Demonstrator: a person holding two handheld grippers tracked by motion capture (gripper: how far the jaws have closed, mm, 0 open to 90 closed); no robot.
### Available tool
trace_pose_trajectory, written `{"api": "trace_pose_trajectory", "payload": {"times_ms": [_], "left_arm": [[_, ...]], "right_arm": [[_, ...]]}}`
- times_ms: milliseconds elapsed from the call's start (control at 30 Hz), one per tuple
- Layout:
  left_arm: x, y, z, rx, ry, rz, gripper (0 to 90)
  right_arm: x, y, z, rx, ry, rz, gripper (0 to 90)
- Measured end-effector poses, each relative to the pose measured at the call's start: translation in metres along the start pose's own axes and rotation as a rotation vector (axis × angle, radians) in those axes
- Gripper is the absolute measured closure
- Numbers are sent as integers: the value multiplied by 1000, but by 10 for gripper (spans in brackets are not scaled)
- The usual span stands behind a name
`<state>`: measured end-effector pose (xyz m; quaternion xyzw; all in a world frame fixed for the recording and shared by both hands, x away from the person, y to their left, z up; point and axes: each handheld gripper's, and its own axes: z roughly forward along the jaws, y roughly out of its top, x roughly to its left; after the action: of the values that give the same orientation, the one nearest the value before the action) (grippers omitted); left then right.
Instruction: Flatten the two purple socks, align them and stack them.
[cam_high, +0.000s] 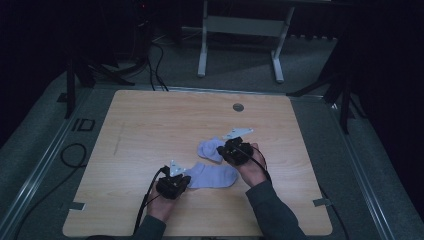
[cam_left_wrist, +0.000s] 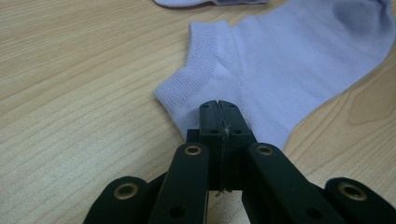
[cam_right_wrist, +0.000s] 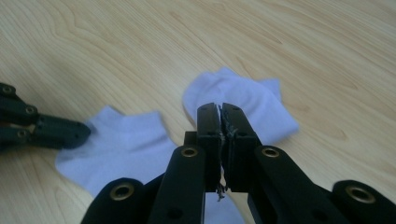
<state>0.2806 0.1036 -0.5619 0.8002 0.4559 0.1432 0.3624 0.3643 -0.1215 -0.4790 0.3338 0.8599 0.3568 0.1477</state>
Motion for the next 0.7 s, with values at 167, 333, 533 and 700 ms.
{"api": "trace_pose_trajectory", "payload": {"times_ms": [167, 333, 533, 700], "left_arm": [[0, 0, 0, 0, 1, 1, 894], [0, 0, 0, 0, 1, 1, 893], [-1, 0, 0, 1, 3, 3, 890], [-1, 0, 0, 1, 5, 2, 890]], "right_arm": [[2, 10, 12, 19, 17, -17, 862], [3, 18, 28, 54, 13, -34, 857], [0, 23, 40, 77, 21, -20, 837], [-1, 24, 50, 96, 27, -9, 823]]}}
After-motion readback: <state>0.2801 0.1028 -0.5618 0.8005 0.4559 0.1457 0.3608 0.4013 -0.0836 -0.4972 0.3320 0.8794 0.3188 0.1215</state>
